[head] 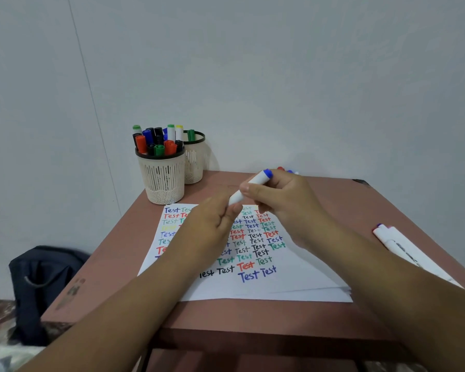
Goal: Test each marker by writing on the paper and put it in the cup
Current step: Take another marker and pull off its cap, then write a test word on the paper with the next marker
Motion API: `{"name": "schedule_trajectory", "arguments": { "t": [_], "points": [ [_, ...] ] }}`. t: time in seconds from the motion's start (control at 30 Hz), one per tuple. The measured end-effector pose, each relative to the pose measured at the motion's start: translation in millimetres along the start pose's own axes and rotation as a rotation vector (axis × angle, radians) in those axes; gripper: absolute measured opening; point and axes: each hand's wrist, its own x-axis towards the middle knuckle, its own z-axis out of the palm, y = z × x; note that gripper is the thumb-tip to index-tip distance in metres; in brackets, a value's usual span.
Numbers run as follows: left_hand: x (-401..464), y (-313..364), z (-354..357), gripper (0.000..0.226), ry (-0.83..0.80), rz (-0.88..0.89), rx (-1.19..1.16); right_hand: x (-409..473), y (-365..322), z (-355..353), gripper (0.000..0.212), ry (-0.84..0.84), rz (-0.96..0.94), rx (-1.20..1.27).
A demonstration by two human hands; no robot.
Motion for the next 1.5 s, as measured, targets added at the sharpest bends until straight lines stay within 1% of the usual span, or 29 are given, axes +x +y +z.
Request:
{"name": "schedule_trajectory", "arguments": {
  "t": [0.07, 0.2, 0.3, 0.37, 0.4, 0.47, 0.5, 0.57, 0.6, 0.63, 0.7, 0.8, 1.03, 1.23, 1.5],
  "points": [
    [-2, 3, -2, 0.048, -0.001, -0.019, -0.001, -6, 0, -1, 0.015, 0.027, 0.018, -0.003],
    [-6, 9, -4, 0.051, 0.006, -0.006, -0.02, -16, -5, -4, 0.015, 0.065, 0.005, -0.024],
    [-7, 11, -4, 0.068, -0.026, -0.007, -0.015, -20, -7, -10, 0.016, 0.119, 0.021, -0.029],
    [-8, 10, -4, 0.08, -0.055, -0.022, 0.0, -23, -8, -18, 0.012, 0.159, 0.07, 0.078],
    [-8, 9, -4, 0.082, -0.07, -0.029, 0.03, -25, -7, -24, 0.009, 0.157, 0.099, 0.13],
    [-7, 9, -3, 0.079, -0.092, -0.045, 0.1, -31, -1, -33, 0.005, 0.125, 0.151, 0.169],
    [-6, 9, -2, 0.076, -0.101, -0.054, 0.132, -35, 5, -37, 0.009, 0.11, 0.164, 0.163],
    [-4, 10, 0, 0.066, -0.132, -0.076, 0.212, -43, 17, -41, 0.028, 0.115, 0.175, 0.139],
    [-3, 11, 1, 0.059, -0.154, -0.089, 0.272, -47, 22, -42, 0.033, 0.131, 0.189, 0.128],
    [-2, 11, 2, 0.052, -0.175, -0.097, 0.334, -50, 27, -43, 0.033, 0.142, 0.203, 0.124],
    [0, 12, 4, 0.045, -0.2, -0.098, 0.419, -53, 30, -44, 0.023, 0.141, 0.215, 0.117],
    [1, 8, 6, 0.04, -0.203, -0.091, 0.445, -53, 32, -42, 0.015, 0.137, 0.215, 0.08],
    [2, 3, 9, 0.036, -0.196, -0.075, 0.465, -52, 34, -42, 0.016, 0.115, 0.211, 0.03],
    [4, 0, 10, 0.039, -0.202, -0.077, 0.477, -52, 35, -42, 0.014, 0.081, 0.212, -0.036],
    [4, 1, 10, 0.038, -0.199, -0.075, 0.479, -50, 39, -42, 0.014, 0.112, 0.203, 0.025]
  ]
}}
